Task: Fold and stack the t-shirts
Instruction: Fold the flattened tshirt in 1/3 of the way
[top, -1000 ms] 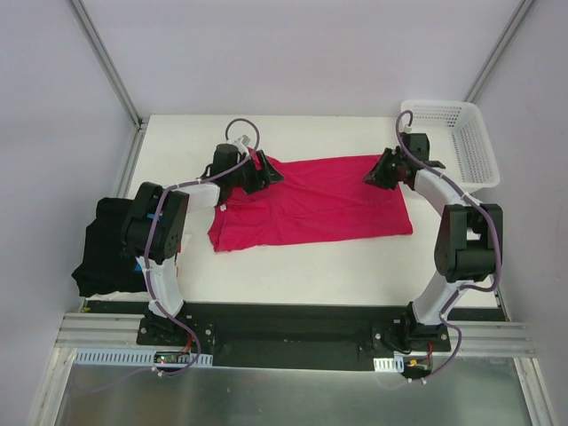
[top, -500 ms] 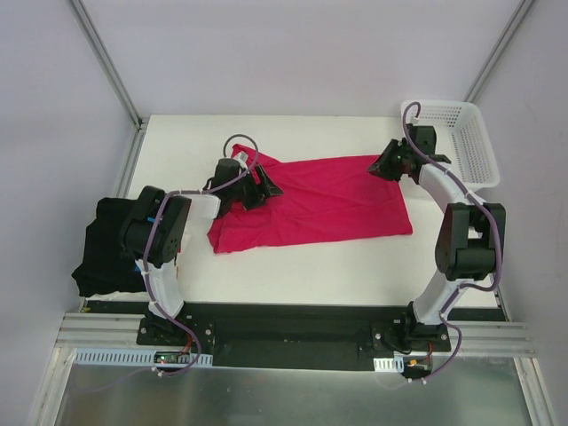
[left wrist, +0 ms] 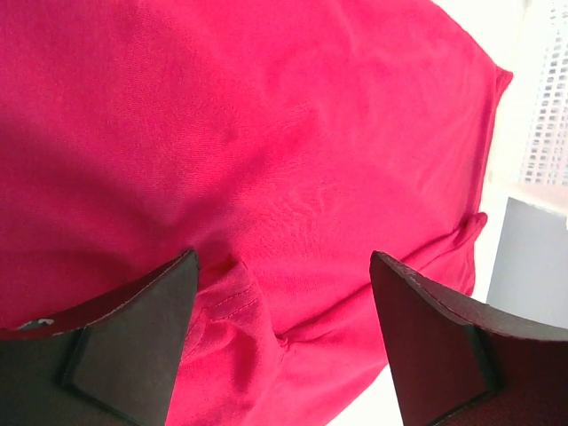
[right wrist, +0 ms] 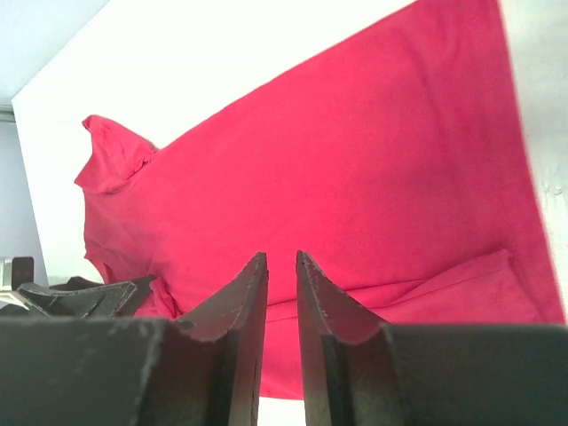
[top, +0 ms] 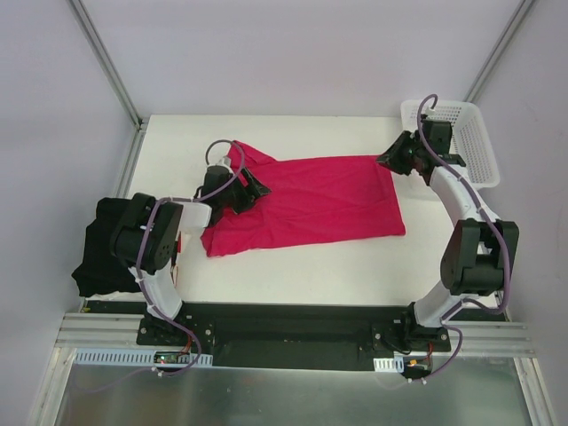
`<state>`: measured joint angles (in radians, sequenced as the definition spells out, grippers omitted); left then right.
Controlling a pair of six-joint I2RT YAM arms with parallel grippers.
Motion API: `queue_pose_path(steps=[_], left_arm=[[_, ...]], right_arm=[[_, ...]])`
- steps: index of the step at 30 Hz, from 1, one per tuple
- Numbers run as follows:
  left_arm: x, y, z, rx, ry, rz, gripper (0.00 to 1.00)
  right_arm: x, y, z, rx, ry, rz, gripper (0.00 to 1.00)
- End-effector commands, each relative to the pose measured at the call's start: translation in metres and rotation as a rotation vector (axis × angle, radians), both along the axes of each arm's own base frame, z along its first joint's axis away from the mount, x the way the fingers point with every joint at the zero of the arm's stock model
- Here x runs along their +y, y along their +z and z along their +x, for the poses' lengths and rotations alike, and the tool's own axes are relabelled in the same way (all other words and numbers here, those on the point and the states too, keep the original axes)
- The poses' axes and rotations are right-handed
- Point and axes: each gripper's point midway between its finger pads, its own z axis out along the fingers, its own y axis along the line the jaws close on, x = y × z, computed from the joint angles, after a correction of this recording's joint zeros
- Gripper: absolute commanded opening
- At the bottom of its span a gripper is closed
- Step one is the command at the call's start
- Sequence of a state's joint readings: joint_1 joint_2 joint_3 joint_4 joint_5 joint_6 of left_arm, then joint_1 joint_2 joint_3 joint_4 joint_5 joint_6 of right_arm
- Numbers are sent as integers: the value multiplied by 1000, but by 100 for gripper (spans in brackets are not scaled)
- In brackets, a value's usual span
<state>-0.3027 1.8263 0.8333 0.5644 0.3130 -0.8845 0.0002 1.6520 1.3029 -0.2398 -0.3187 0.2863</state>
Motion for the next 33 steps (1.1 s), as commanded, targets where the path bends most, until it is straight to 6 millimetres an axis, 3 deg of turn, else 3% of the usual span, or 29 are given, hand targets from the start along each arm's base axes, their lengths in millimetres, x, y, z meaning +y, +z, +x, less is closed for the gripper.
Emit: queue_pose_path(steps=[1,13,22,24,27,33], left_arm=[[28,-3,-13,14,98,63,78],[49,-21,-67,79,118,114,79],[67,-23,-109,87,135,170,80],[68,-20,-112,76,135,176,81],[67,-12,-110,43,124,184,81],[62,34,-79,-104,67,242,84]], right_arm=[[-10,30,0,-75,-24,-4,22],[-9,28,-4,-74,-27,12,23],[-2,11,-33,-33,-14,23,23],[2,7,-40,-23,0,23,24],[24,-17,-54,41,65,23,24],[70,-68,-83,172,193,52,24]])
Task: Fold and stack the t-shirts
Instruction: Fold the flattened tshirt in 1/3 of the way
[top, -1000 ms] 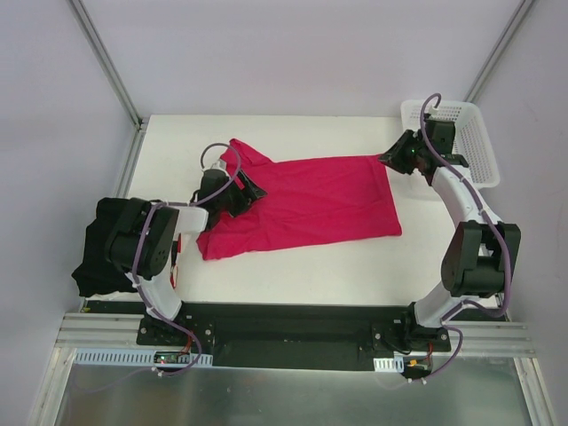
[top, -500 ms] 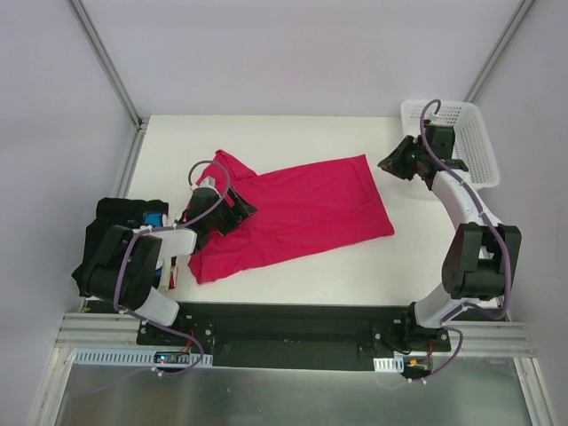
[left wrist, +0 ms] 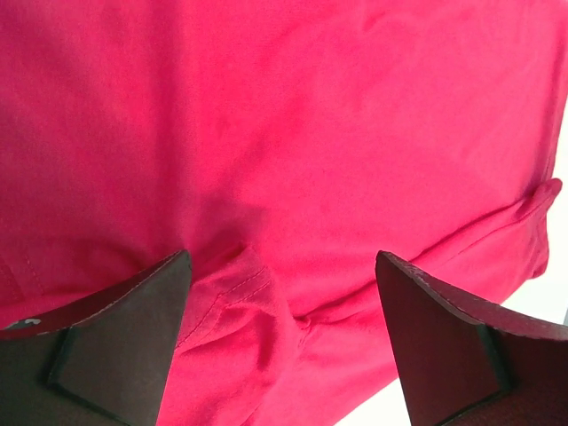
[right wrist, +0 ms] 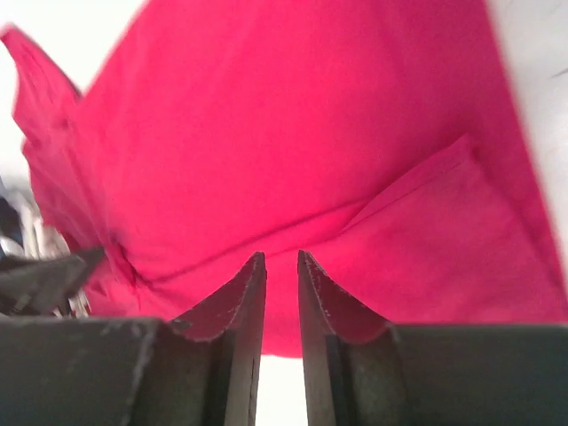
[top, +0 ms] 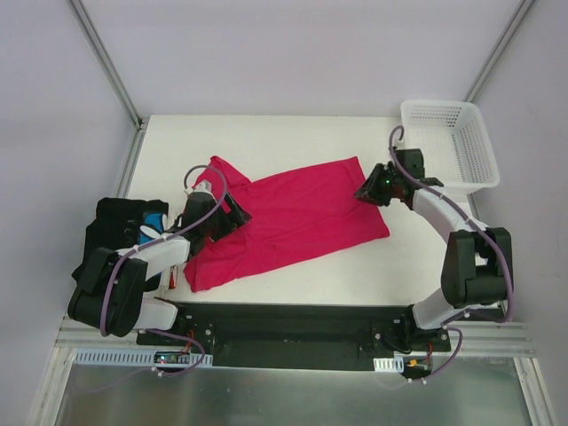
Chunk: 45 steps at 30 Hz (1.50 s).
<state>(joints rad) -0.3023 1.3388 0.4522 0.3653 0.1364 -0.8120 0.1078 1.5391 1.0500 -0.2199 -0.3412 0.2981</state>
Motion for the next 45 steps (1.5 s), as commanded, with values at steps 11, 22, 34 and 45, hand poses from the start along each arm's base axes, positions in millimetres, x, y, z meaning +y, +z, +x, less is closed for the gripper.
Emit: queue_pose_path(steps=[11,22,34,45], left_arm=[[-9,117,65,-294,-111,144,90],[35,175,98,-408,-21,220,91],[91,202,102,-463,96,298,92],[79,194,140,-434,38,281,92]], right_arm=[[44,-62,-1,141,108,43,24],[31,-98,3,223,38,16,23],[-17,-97,-31,249,-52,-55,24],[-12,-41,0,91,-40,-20,27]])
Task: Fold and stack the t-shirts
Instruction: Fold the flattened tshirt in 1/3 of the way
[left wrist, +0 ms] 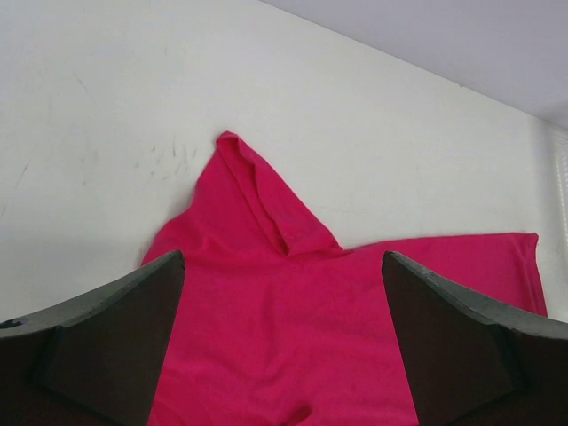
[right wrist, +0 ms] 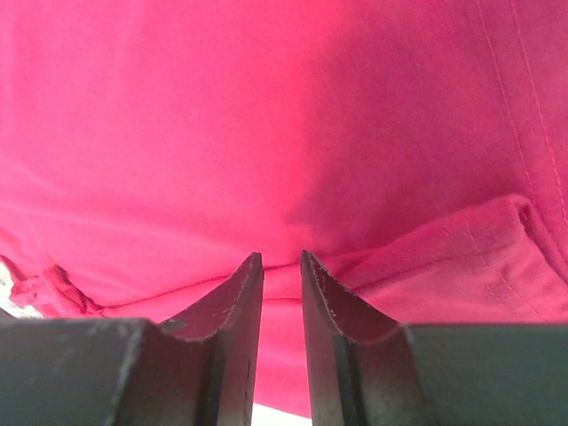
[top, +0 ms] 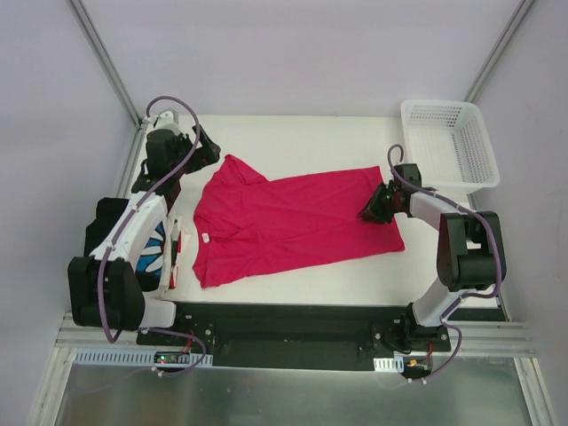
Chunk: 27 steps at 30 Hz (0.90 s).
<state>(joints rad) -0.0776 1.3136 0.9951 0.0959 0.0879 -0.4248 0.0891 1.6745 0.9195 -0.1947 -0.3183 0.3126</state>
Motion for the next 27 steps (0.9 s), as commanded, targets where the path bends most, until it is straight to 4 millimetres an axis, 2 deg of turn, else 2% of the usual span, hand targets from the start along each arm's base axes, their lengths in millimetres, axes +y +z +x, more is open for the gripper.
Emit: queue_pose_path(steps=[1,2,3,4,6,7,9,11,12,13,14,15,16,17,19,20,24,27], left_arm=[[-13,-1,35,24,-69,-16,91],[-20,-6,39,54,-93,-40,90],[-24,0,47,53,-102,-64,90],[-28,-18,55,99,-106,-87,89],[-33,-20,68,110,-119,-114,84],[-34,-40,75,152,-117,-120,82],[-39,-58,90,190,-127,-139,79],[-45,-66,96,218,-149,-165,76],[-50,-73,99,238,-162,-192,75],[-52,-75,100,247,-166,-206,73],[-53,-77,101,252,-169,-212,73],[-53,-77,102,250,-169,-208,73],[-51,-76,103,245,-158,-197,73],[-49,-76,104,239,-156,-186,74],[-46,-67,106,209,-155,-157,75],[-46,-63,107,200,-161,-153,76],[-52,-36,106,151,-212,-158,77],[-51,-21,101,119,-225,-150,77]], right_arm=[[2,56,42,-171,3,12,27],[2,70,54,-212,0,10,27],[2,77,60,-230,-4,7,27],[2,82,65,-243,-3,6,27],[2,98,78,-298,-9,7,25],[1,103,84,-312,-12,9,25],[2,119,96,-357,-1,13,25],[11,125,101,-370,51,40,25],[22,140,103,-391,94,89,25],[29,140,102,-375,116,110,25],[37,141,97,-364,149,125,24],[56,142,89,-356,199,132,24],[67,142,81,-348,230,125,24],[92,139,65,-334,303,123,24],[119,134,45,-309,371,139,24],[144,132,32,-310,431,149,25],[192,117,6,-256,537,204,25],[215,93,-3,-191,564,242,25]])
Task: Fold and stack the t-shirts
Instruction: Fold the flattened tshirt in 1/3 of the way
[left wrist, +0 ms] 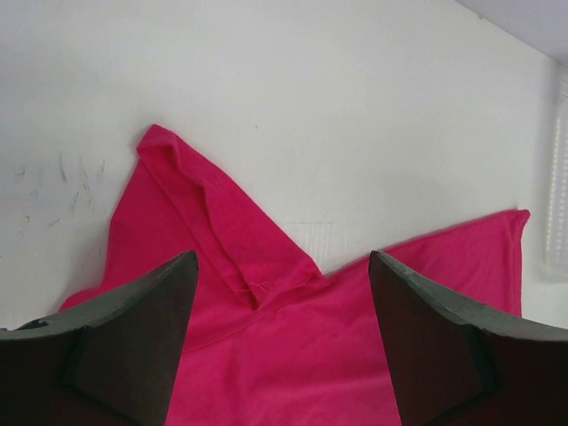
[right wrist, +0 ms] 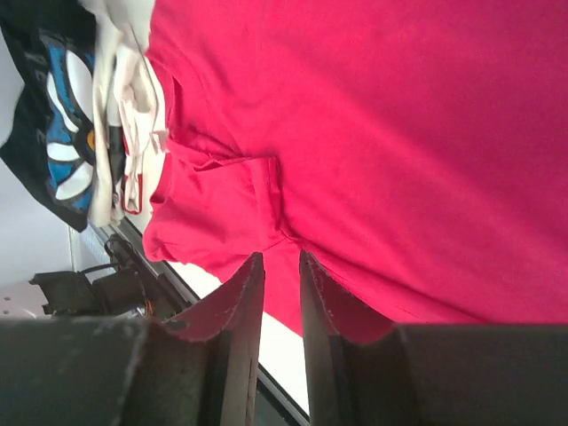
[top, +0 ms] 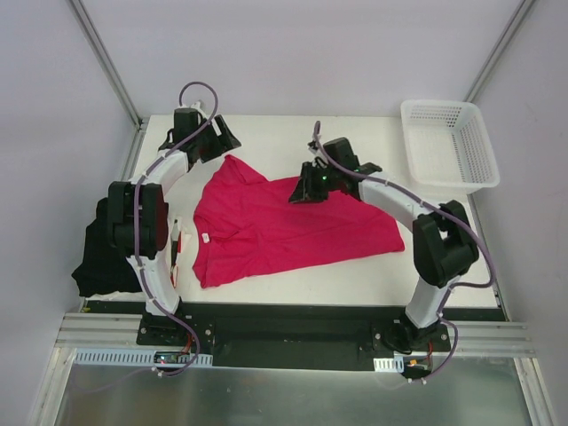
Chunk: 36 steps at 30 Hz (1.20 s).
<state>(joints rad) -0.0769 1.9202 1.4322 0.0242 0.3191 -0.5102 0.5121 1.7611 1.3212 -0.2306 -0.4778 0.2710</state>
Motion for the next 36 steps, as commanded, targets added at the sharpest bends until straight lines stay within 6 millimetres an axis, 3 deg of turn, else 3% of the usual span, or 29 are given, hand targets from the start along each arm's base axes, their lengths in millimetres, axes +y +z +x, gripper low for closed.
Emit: queue_pose_path(steps=[1,9,18,26,36], left_arm=[[-2,71,-1,-163,-48,-5,77],[-4,97,-17,-201,-55,-28,77],[-3,119,-29,-256,-72,-10,82],[-3,128,-33,-277,-79,-11,82],[-2,150,-43,-330,-84,2,82]], right_arm=[[20,-23,-4,76,38,27,25],[46,-60,-11,114,97,1,26],[83,-67,-27,130,171,5,28],[115,-69,-28,120,218,19,28],[123,-88,-28,150,215,17,28]])
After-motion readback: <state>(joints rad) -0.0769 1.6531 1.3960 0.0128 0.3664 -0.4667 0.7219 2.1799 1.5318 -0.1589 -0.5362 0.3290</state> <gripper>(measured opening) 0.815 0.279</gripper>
